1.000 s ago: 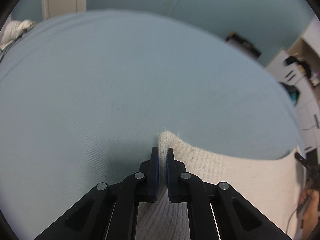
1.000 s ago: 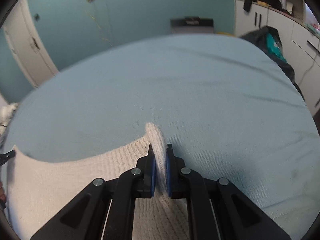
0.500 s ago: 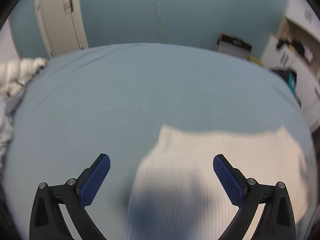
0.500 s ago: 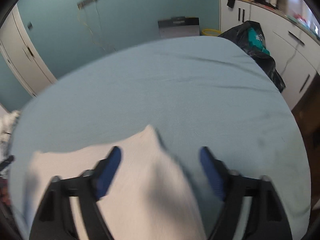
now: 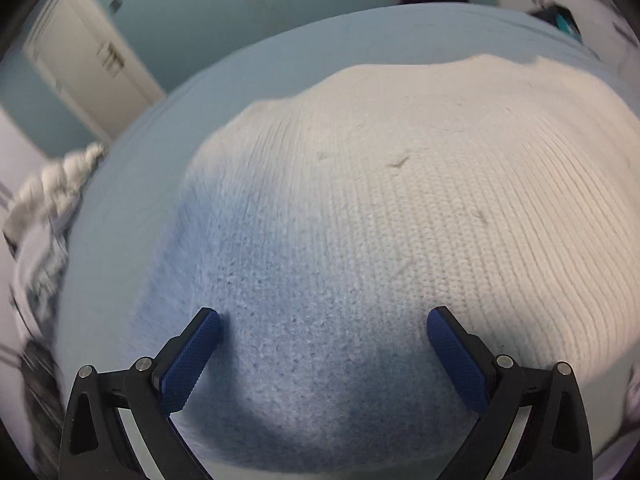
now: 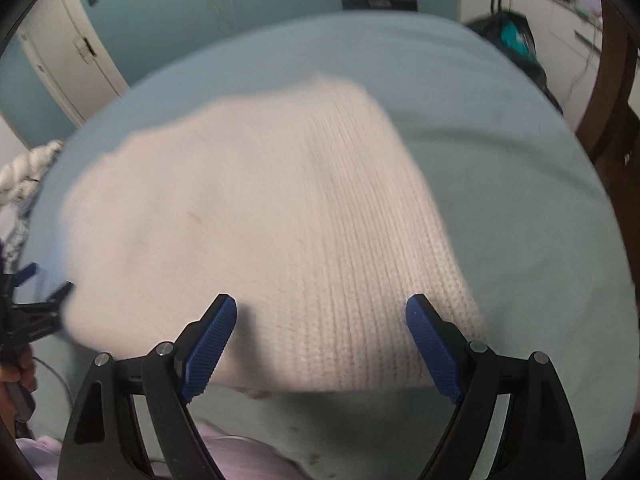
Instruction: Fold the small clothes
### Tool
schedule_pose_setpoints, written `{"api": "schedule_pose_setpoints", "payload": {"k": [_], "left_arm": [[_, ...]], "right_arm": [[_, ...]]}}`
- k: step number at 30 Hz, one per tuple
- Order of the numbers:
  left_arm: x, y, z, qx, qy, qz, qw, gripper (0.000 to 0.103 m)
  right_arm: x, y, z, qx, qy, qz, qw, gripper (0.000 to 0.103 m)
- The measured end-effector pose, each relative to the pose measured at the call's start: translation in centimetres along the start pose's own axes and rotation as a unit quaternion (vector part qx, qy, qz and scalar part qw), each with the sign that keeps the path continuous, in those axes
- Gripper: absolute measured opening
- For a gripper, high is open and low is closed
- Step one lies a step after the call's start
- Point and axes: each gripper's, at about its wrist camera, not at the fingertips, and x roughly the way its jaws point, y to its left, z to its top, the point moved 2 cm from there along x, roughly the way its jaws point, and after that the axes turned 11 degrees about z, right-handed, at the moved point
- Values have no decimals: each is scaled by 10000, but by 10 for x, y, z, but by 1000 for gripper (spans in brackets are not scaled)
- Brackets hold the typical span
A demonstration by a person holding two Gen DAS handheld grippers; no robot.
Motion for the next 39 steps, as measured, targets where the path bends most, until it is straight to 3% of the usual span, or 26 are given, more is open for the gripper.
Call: {"api": "schedule_pose_setpoints", "payload": {"k": [2, 4, 7, 10, 13, 15, 17, 19, 22, 27, 28, 30, 33, 39], "left_arm": [[10, 6, 6, -184, 191, -238, 9994, 103], [15, 7, 9, -232, 202, -338, 9990, 103], [5, 8, 19, -107, 269, -175, 9994, 103], [-26, 3, 37, -98, -208, -212, 9995, 103], [-53, -29, 41, 203, -583, -662, 9959, 103], [-54, -61, 39, 640, -536, -776, 9935, 103], [-39, -87, 32, 950, -381, -403, 9939, 103], [-25, -93, 26, 843, -293, -374, 9953, 103], [-11, -81, 28, 297, 112, -800, 9963, 103], [-20, -61, 52, 460, 506, -782, 9946, 103], [-30, -47, 54, 369, 487, -748, 9953, 103], [-48, -20, 52, 149, 385, -735, 9964, 103], [-62, 25, 39, -127, 451, -705, 9964, 103], [-51, 87, -21, -613, 648, -242, 9957, 103]], "right_arm": [[2, -12, -7, -33, -346, 160, 9993, 90], [5, -19, -10, -14, -412, 169, 9990, 91], [4, -16, -3, 9, -408, -24, 9992, 91], [-21, 6, -5, -93, -690, -245, 9973, 90], [-39, 35, 5, -530, -1169, 196, 9915, 92], [-24, 49, 10, -751, -902, 346, 9925, 92], [5, 51, 6, -832, -426, 42, 9956, 92], [30, 43, -1, -759, -7, -3, 9971, 95], [32, 32, -6, -529, -132, 178, 9984, 98], [28, 44, -5, -692, -74, -217, 9973, 99], [19, 45, -4, -681, -148, -219, 9973, 98], [-19, 52, -8, -596, -707, -26, 9957, 98], [-62, 36, -18, -138, -1358, 344, 9900, 99], [-64, -15, -52, 1196, -1663, 854, 9750, 99]]}}
